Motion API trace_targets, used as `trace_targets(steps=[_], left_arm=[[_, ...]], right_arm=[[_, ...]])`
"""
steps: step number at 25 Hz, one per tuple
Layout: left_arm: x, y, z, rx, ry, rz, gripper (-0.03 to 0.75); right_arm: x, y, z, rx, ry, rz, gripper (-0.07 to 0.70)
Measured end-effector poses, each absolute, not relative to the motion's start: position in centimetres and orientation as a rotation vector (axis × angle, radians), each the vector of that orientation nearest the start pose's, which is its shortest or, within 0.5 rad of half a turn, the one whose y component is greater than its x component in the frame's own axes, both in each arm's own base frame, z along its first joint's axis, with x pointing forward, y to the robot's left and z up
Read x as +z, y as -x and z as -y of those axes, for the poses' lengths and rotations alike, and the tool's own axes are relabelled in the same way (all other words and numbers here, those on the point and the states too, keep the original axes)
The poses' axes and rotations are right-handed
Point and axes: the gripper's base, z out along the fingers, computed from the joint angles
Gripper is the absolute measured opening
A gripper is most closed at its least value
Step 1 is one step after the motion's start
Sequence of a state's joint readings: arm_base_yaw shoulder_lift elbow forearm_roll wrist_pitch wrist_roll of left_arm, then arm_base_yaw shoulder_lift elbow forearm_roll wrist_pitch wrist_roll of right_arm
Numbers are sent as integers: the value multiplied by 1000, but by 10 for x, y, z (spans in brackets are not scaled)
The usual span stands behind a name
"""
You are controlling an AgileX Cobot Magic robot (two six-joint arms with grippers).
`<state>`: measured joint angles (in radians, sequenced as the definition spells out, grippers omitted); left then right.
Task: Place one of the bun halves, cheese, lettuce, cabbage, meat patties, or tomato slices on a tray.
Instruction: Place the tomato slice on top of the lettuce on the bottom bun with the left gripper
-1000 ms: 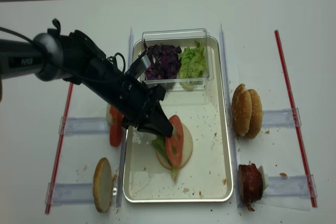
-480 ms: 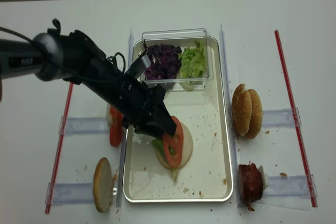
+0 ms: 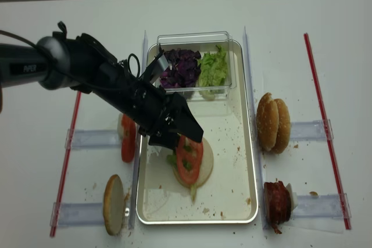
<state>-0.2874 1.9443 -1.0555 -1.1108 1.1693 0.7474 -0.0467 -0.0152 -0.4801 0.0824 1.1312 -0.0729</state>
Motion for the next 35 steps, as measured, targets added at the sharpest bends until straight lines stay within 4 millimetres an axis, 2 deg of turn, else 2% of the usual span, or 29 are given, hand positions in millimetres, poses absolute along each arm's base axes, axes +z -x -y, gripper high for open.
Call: trace_targets(steps=[17, 25, 35], left_arm=[[157, -294, 165, -1512, -511, -2848, 536], [171, -309, 166, -1395, -617, -2838, 546], [183, -322, 164, -1249, -658, -2883, 546]], right_arm=[[266, 8, -7, 29, 35, -2116, 36], [266, 8, -7, 30, 33, -2116, 36], [266, 8, -7, 31, 31, -2116, 36]])
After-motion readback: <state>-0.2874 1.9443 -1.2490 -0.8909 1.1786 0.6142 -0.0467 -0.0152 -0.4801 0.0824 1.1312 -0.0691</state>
